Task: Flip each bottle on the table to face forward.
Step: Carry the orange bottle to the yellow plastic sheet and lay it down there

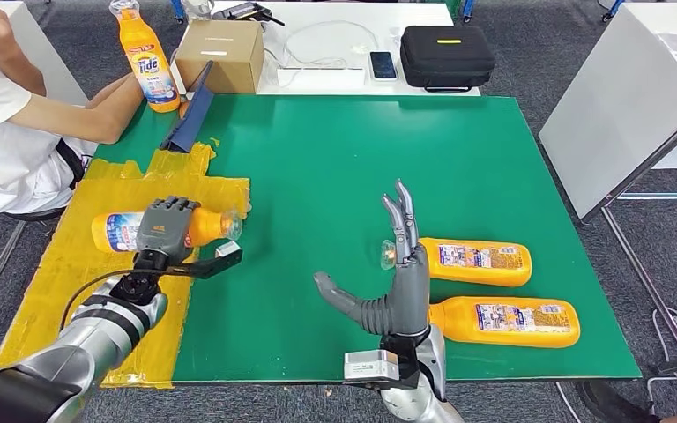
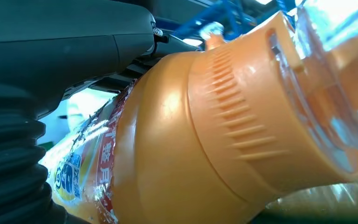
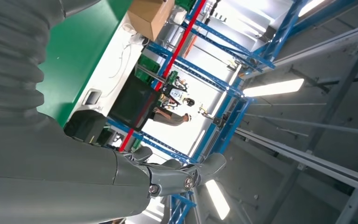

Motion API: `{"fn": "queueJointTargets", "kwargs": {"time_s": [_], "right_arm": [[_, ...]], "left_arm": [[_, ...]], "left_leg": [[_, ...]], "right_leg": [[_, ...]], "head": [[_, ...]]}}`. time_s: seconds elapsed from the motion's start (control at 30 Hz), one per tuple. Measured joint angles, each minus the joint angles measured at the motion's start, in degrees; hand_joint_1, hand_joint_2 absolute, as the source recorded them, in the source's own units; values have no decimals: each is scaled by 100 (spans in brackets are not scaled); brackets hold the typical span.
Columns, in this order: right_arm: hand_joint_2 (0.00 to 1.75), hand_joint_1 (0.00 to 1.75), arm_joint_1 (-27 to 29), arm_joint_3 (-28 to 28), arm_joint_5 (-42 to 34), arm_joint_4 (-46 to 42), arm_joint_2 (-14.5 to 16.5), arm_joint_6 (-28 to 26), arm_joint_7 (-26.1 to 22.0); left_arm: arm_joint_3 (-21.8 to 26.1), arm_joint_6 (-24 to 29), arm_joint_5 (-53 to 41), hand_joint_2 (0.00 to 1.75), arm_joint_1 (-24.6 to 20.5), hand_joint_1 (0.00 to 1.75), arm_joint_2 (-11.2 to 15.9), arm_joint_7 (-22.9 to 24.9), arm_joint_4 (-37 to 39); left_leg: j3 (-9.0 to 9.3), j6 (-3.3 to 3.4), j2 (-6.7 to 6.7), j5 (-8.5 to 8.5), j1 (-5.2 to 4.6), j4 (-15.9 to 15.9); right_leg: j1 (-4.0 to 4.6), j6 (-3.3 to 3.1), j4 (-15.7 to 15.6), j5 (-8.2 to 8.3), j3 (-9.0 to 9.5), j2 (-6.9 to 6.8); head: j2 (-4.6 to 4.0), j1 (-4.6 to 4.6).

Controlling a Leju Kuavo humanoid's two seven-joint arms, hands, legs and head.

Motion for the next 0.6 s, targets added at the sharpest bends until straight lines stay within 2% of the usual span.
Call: {"fn": "queueJointTargets", "kwargs": {"time_s": [0.27, 0.3, 0.4, 0.43, 0.6], "right_arm": [[175, 0, 0, -11, 2, 0, -15, 6, 0], [175, 0, 0, -13, 2, 0, -15, 9, 0], [175, 0, 0, -17, 2, 1, -15, 29, 0], [175, 0, 0, -17, 2, 2, -16, 43, 1], [175, 0, -3, -20, 13, 3, -22, 121, 16]], "left_arm": [[3, -99, 58, 175, 124, 175, -99, -253, 122], [9, -127, 80, 175, 125, 148, -105, -280, 132], [36, -185, 201, 175, 129, 17, -119, -418, 147], [57, -198, 268, 175, 134, 0, -125, -494, 148], [289, -239, 656, 175, 169, 0, -194, -916, 148]], "left_leg": [[6, 0, -6, 0, -1, 0], [7, 0, -6, 0, 0, -1], [11, -1, -7, 0, 0, -1], [12, -1, -7, 0, 0, -1], [14, 0, -15, 1, 0, -1]], "right_leg": [[1, -3, 0, -2, 7, 0], [2, -3, 0, -2, 9, 0], [2, -3, 1, -2, 14, -1], [2, -3, 1, -2, 15, -1], [1, -3, 0, -4, 17, -4]], "head": [[0, -2], [0, -2], [0, -2], [0, -2], [1, -2]]}}
